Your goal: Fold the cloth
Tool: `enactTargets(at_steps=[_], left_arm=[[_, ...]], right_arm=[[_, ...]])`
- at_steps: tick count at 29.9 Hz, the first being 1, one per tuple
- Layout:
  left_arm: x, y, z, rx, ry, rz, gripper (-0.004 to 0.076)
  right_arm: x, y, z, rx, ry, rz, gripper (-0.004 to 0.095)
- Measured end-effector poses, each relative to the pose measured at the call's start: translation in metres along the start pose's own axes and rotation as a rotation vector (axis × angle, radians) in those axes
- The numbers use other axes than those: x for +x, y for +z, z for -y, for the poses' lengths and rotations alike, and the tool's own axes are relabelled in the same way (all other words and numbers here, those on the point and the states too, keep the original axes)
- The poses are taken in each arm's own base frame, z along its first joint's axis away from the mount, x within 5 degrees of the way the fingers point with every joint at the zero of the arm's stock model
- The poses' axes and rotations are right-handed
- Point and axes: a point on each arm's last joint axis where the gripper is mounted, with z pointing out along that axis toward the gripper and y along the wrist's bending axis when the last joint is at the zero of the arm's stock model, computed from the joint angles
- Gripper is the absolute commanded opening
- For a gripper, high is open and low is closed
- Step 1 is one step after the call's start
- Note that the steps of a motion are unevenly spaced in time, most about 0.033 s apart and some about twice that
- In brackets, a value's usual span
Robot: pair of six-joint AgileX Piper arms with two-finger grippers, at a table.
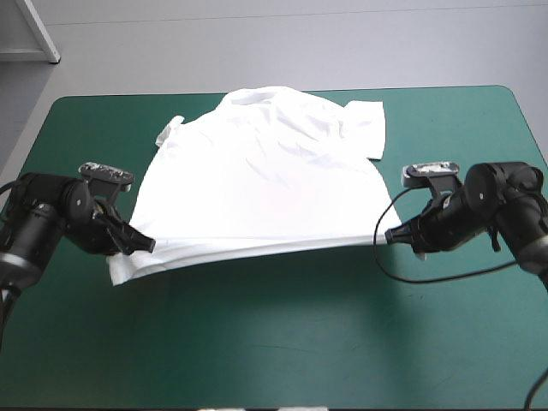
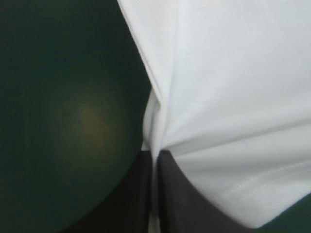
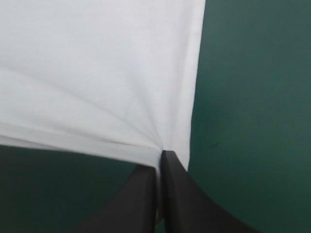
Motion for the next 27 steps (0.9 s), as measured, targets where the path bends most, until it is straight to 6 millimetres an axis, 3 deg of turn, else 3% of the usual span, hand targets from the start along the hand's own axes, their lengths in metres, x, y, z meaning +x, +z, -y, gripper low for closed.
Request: enactTargets(at_steps=[7, 15, 20, 27], left_arm=[[0.06, -0.004, 0.011, 0.027, -0.009, -0.017, 0.0019], [0.102, 0.014, 0.02, 0.049, -0.021, -0.08, 0.0019], [0.113, 0.028, 0.022, 0.057, -0.01, -0.139, 0.0019], [0.112, 0.03, 0.022, 0.054, -0.005, -0.114, 0.0037]], right_arm=[[0.069, 0.001, -0.002, -0.024, 0.028, -0.027, -0.0017], [0.126, 0.016, -0.004, -0.068, 0.076, -0.06, -0.0015], [0.142, 0.03, -0.004, -0.089, 0.09, -0.118, -0.0015], [0.143, 0.031, -0.004, -0.092, 0.057, -0.115, -0.0009]])
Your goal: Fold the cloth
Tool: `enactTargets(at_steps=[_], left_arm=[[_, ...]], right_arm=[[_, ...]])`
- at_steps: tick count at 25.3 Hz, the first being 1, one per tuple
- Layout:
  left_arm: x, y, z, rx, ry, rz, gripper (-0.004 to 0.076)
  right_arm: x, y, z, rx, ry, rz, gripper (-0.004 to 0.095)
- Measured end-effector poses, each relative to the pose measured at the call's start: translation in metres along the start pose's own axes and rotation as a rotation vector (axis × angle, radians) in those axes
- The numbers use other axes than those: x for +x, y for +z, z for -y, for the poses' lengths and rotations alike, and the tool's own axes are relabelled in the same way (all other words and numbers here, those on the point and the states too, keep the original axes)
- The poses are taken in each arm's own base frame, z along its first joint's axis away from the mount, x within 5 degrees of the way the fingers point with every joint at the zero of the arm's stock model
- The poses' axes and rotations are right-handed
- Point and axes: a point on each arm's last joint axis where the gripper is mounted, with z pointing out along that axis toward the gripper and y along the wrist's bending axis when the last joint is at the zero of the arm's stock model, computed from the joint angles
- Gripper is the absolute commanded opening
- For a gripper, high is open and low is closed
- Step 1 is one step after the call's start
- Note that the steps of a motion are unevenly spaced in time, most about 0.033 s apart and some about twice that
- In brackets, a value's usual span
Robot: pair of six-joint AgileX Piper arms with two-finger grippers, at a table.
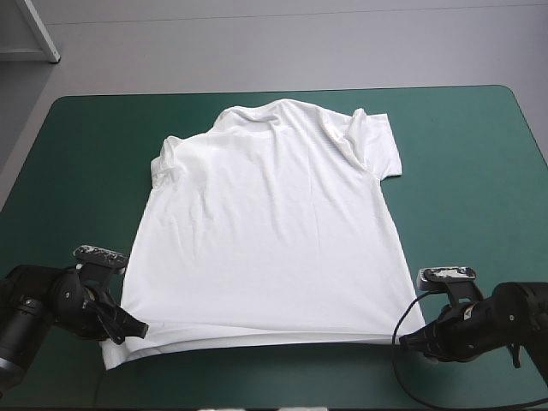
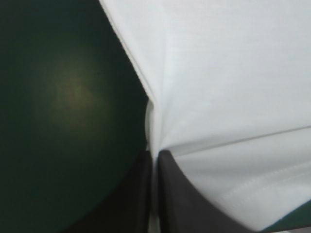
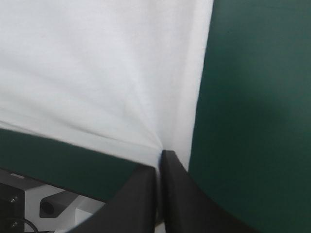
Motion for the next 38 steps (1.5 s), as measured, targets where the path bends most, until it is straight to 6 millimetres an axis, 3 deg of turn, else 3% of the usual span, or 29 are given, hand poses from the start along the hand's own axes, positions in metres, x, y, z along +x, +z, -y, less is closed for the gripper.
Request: enactTargets(at_steps=[5, 10, 13, 16, 25, 29, 32, 35, 38], left_arm=[[0.0, 0.0, -0.001, -0.008, 0.016, 0.005, 0.0208], [-0.001, 0.0, 0.001, 0.013, 0.011, 0.008, 0.0448], [-0.001, 0.0, 0.002, 0.028, 0.007, 0.014, 0.0473], [-0.004, 0.0, 0.003, 0.031, 0.005, 0.04, 0.0473], [-0.022, -0.003, 0.0, 0.007, -0.046, 0.246, 0.0473], [-0.058, -0.013, -0.006, -0.002, -0.108, 0.392, 0.0473], [-0.115, -0.014, -0.013, 0.003, -0.118, 0.402, 0.0473], [-0.161, 0.002, -0.024, 0.006, -0.142, 0.374, 0.0473], [-0.183, 0.021, -0.049, 0.019, -0.233, 0.351, 0.0473]], right_arm=[[0.0, 0.0, 0.001, 0.01, -0.019, -0.001, 0.011], [0.0, 0.0, 0.002, 0.025, -0.039, -0.003, 0.0369], [0.0, 0.0, 0.003, 0.026, -0.051, -0.002, 0.0539], [-0.001, -0.001, 0.002, 0.027, -0.054, 0.008, 0.0622], [-0.024, -0.04, -0.007, 0.034, -0.074, 0.169, 0.0625], [-0.033, -0.061, -0.011, 0.052, -0.085, 0.238, 0.0625], [-0.032, -0.062, -0.011, 0.052, -0.084, 0.226, 0.0625], [-0.032, -0.062, -0.011, 0.051, -0.078, 0.225, 0.0625], [-0.032, -0.062, -0.011, 0.05, -0.069, 0.225, 0.0621]])
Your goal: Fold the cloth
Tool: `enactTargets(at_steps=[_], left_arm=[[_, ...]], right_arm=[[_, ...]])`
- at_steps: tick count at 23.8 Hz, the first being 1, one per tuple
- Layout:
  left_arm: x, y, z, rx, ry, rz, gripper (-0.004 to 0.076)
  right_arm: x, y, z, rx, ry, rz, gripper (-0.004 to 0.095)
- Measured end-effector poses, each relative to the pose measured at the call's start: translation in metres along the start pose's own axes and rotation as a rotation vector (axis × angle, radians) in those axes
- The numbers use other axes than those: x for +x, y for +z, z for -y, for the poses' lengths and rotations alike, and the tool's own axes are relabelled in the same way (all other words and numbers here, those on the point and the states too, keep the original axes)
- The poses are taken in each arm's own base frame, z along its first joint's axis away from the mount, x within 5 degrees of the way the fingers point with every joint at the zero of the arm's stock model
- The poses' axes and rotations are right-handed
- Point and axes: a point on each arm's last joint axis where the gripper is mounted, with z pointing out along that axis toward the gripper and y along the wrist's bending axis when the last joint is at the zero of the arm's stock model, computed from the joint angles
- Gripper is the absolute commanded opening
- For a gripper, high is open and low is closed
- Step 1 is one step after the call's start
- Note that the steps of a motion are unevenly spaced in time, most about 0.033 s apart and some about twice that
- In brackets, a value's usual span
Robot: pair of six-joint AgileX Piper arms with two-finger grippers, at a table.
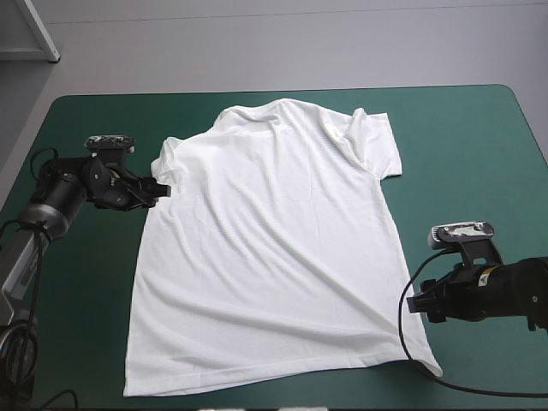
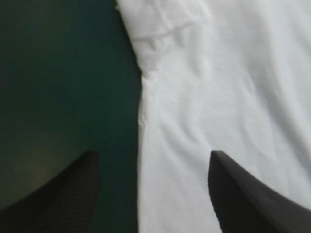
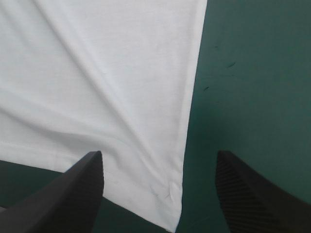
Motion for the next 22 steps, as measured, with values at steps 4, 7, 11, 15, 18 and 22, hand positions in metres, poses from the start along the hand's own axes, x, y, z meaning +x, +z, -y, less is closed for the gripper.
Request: enactTargets(at_steps=[4, 7, 11, 15, 18, 22], left_arm=[[-0.004, 0.027, -0.021, 0.059, -0.049, -0.039, 0.0473], [-0.005, 0.051, -0.022, 0.097, -0.054, -0.065, 0.0473], [-0.005, 0.075, -0.025, 0.094, -0.063, -0.067, 0.047], [-0.003, 0.093, -0.026, 0.093, -0.073, -0.09, 0.0461], [-0.003, 0.095, -0.026, 0.091, -0.074, -0.084, 0.0301], [-0.004, 0.097, -0.027, 0.089, -0.053, -0.079, 0.0022]], right_arm=[[0.0, 0.0, 0.0, 0.001, 0.0, -0.002, 0.0621], [0.0, 0.0, 0.001, 0.011, -0.002, -0.003, 0.0621], [0.0, 0.0, 0.001, 0.013, -0.001, -0.002, 0.0621], [-0.001, 0.0, 0.001, 0.014, -0.001, 0.014, 0.0621], [-0.006, 0.004, 0.002, 0.016, 0.001, 0.023, 0.0621], [-0.031, 0.015, 0.004, 0.021, 0.006, 0.049, 0.0621]])
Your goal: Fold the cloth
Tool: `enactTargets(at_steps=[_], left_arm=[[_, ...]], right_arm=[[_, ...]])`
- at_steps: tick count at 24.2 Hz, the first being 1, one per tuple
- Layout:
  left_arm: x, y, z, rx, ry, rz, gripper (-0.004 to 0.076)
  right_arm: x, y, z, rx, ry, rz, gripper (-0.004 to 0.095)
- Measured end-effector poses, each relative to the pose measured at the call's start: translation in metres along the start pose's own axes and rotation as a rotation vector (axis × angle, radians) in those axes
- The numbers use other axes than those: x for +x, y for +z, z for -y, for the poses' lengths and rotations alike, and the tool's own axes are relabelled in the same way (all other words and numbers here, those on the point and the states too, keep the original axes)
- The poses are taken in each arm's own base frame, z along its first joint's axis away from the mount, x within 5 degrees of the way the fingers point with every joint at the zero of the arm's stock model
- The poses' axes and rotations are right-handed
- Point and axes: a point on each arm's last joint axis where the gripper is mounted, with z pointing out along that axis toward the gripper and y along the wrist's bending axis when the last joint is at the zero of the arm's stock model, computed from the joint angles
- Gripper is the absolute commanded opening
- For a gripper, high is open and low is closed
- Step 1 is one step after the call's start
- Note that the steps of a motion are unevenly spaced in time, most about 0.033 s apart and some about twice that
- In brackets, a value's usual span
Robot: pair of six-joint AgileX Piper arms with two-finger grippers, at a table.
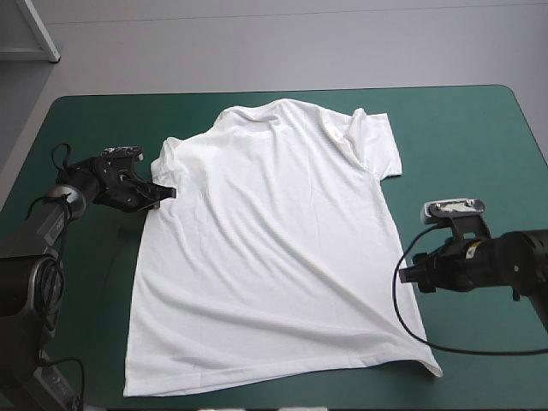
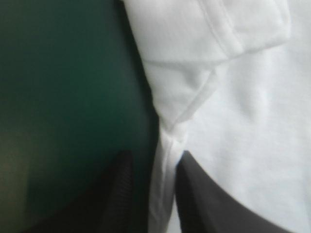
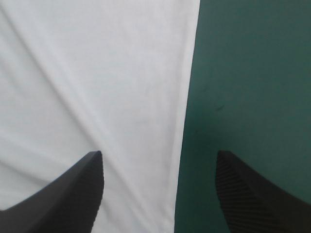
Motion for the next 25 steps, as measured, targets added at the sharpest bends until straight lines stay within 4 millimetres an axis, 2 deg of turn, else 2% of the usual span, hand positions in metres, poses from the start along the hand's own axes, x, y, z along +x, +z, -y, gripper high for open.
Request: enactTargets(at_steps=[5, 6, 10, 16, 25], left_arm=[[0.0, 0.001, 0.0, 0.002, 0.02, -0.003, 0.0019], [0.0, 0.001, 0.0, 0.002, 0.023, -0.003, 0.002], [0.0, 0.001, 0.0, 0.002, 0.026, -0.003, 0.0019], [0.0, 0.001, 0.0, 0.002, 0.026, -0.003, 0.0019], [0.0, 0.001, 0.0, 0.002, 0.026, -0.003, 0.0019]], right_arm=[[-0.067, 0.03, 0.004, 0.008, -0.047, 0.02, 0.0621], [-0.084, 0.045, 0.006, 0.01, -0.056, 0.008, 0.0621], [-0.127, 0.081, 0.01, 0.012, -0.084, -0.012, 0.0621], [-0.153, 0.124, 0.016, 0.0, -0.086, -0.064, 0.0619], [-0.171, 0.178, 0.024, 0.005, -0.077, -0.091, 0.0498]])
